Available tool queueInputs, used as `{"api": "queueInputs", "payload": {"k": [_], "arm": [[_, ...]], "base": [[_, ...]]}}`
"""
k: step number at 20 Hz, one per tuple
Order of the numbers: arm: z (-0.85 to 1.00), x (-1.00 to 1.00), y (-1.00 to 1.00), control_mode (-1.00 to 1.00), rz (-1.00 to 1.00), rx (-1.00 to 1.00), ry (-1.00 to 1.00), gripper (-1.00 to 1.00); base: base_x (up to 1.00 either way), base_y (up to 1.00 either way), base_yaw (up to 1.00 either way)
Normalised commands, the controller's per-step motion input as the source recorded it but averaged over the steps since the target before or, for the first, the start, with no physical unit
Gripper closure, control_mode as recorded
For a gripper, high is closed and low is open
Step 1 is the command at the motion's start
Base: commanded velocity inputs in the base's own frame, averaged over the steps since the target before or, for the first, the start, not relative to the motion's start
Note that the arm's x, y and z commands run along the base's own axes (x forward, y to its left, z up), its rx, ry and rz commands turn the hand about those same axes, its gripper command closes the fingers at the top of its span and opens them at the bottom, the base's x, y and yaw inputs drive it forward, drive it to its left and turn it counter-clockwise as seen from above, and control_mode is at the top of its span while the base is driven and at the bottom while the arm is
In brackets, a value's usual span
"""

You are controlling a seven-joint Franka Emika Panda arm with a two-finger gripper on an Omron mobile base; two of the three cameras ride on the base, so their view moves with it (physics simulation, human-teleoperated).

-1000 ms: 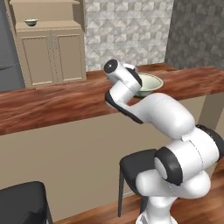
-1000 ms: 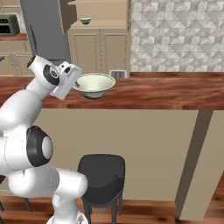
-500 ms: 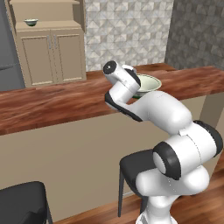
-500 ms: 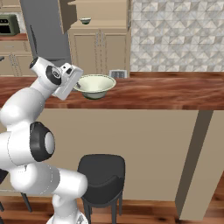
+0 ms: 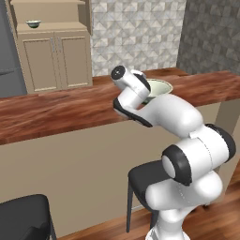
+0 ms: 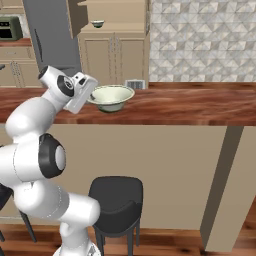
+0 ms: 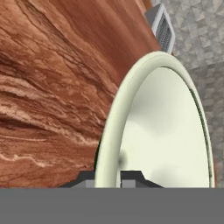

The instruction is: Pick up the bowls from the cabinet and place each bowl in front of a stool on the dining counter.

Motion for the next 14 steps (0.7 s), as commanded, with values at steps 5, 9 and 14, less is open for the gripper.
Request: {"api": "queueInputs", "payload": {"k": [5, 9, 14], "arm": [[-0.16, 0.19, -0.04, -1.00, 0.00, 0.00, 0.00, 1.00], [-0.03, 0.01, 0.00, -1.00, 0.00, 0.02, -0.01, 1.00], [0.00, 0.00, 0.00, -1.00, 0.00, 0.05, -0.07, 1.00]], "base": [[0.00, 0.00, 0.00], [0.00, 0.00, 0.00], [0.00, 0.00, 0.00]]}}
